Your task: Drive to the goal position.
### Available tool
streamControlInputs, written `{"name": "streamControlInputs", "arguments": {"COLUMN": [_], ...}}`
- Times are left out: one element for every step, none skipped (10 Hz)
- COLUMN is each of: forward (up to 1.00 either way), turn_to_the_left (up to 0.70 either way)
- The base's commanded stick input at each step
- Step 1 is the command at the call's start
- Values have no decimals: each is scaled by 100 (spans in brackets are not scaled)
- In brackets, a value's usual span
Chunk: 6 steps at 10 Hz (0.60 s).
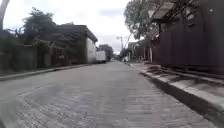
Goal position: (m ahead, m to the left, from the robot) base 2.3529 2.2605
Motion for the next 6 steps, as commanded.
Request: {"name": "streamControlInputs", "arguments": {"forward": [100,100,100,100,100,100], "turn_to_the_left": [6,6,-21,-34,-34,-17]}}
